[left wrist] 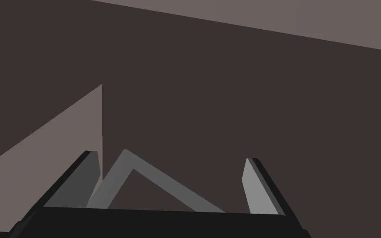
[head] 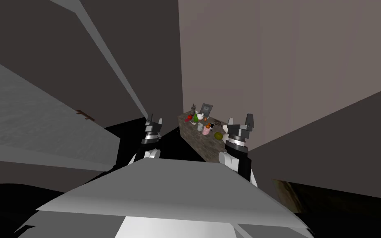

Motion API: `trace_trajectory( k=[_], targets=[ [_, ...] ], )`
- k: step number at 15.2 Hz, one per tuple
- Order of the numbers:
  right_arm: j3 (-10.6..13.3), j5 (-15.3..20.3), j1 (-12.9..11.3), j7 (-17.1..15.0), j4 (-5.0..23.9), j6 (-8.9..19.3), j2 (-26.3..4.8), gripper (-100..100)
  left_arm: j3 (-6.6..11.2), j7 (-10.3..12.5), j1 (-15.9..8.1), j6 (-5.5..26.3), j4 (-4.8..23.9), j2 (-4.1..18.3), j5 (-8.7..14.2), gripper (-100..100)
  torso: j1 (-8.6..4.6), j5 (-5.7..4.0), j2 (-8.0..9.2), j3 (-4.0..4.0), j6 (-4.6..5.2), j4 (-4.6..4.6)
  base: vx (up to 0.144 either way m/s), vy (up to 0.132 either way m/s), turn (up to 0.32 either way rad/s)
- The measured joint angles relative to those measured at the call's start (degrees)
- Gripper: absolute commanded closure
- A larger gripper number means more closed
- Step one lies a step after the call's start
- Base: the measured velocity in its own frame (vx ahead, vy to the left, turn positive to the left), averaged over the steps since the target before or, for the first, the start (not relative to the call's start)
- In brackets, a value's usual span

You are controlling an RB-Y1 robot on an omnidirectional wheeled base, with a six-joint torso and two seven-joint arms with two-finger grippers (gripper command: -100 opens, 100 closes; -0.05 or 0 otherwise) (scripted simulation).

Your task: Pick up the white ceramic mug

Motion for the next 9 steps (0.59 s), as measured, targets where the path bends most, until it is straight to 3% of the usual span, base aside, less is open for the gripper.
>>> trace_trajectory(
  k=[9],
  targets=[
    [2.3, 3.1, -3.5, 0.7, 1.6, -1.7, -9.7, -100, 0.0, 0.0, 0.0, 0.0, 0.0, 0.0, 0.0, 0, 0.04, 0.01, -0.18, -0.1, -0.01, -0.04, 0.03, 0.01, -0.011]
  ],
)
